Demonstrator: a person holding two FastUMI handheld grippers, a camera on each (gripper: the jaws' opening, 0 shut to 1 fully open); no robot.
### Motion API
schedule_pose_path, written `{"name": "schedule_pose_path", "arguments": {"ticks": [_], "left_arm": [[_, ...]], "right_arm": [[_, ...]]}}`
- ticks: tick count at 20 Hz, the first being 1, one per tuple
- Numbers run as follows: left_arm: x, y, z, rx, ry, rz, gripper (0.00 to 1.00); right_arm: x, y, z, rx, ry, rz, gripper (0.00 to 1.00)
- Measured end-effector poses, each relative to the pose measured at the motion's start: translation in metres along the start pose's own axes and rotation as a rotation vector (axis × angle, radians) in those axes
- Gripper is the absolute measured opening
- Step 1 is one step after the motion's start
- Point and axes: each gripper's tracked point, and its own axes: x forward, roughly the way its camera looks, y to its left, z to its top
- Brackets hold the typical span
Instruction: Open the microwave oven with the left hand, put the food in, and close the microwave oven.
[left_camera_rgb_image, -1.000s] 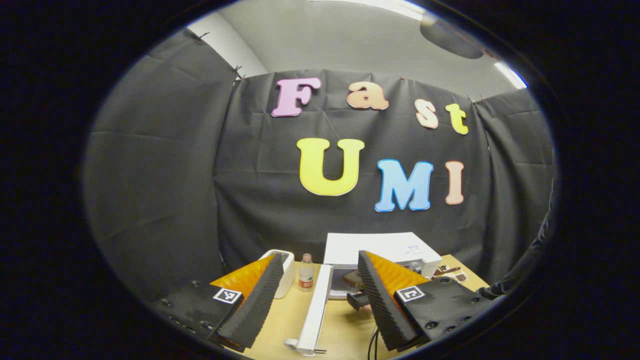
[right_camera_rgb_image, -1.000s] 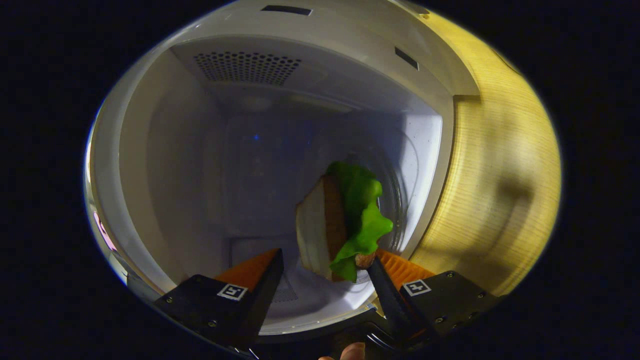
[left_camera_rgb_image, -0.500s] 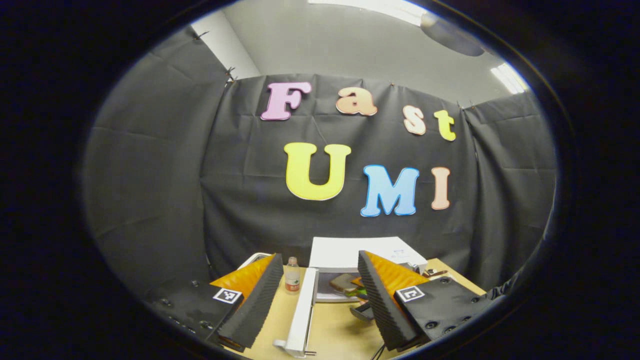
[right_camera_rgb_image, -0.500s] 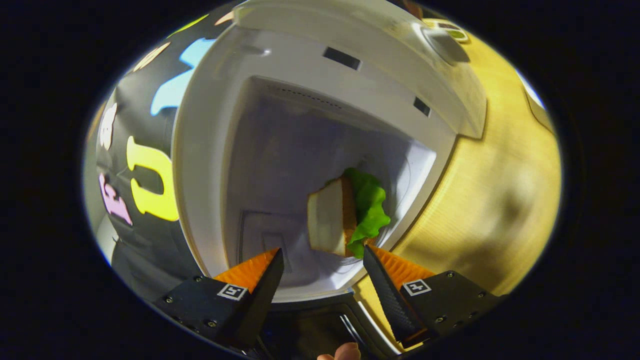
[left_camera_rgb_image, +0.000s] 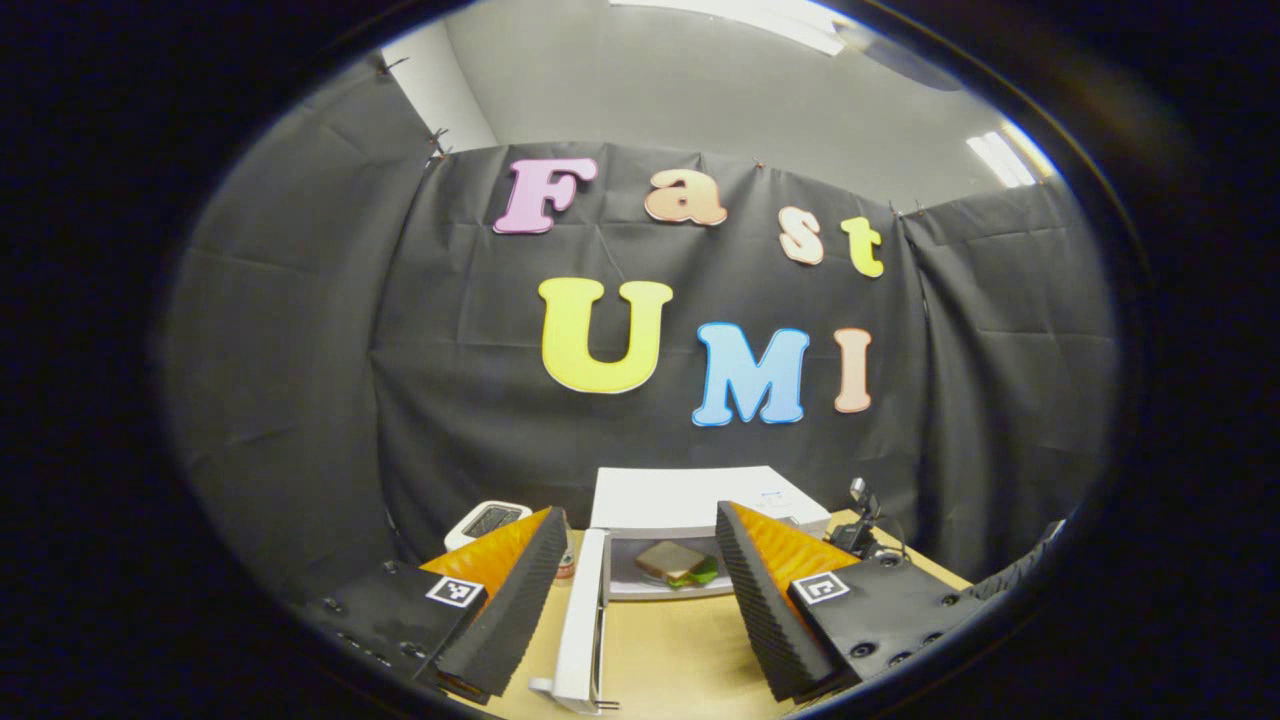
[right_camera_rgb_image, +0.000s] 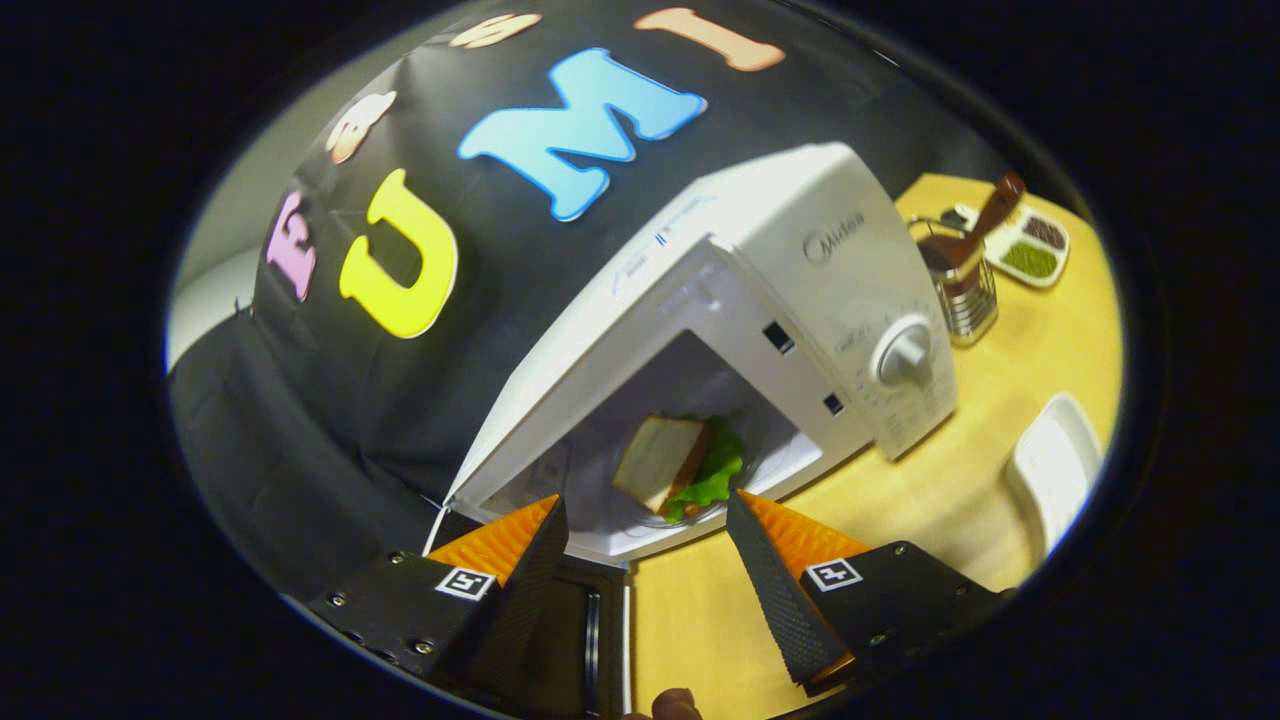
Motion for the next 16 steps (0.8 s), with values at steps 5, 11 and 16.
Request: {"name": "schedule_pose_path", "arguments": {"ticks": [5,11,16], "left_arm": [[0.004,-0.015,0.000,0.000,-0.009,-0.040,0.96],[0.002,-0.016,-0.006,0.008,-0.008,-0.037,0.94],[-0.007,-0.006,-0.006,0.024,-0.036,-0.012,0.96]], "right_arm": [[-0.059,0.015,0.043,-0.205,-0.055,0.003,0.96],[-0.142,0.044,0.081,-0.351,-0.159,0.004,0.96],[-0.201,0.060,0.107,-0.457,-0.254,-0.034,0.96]]}}
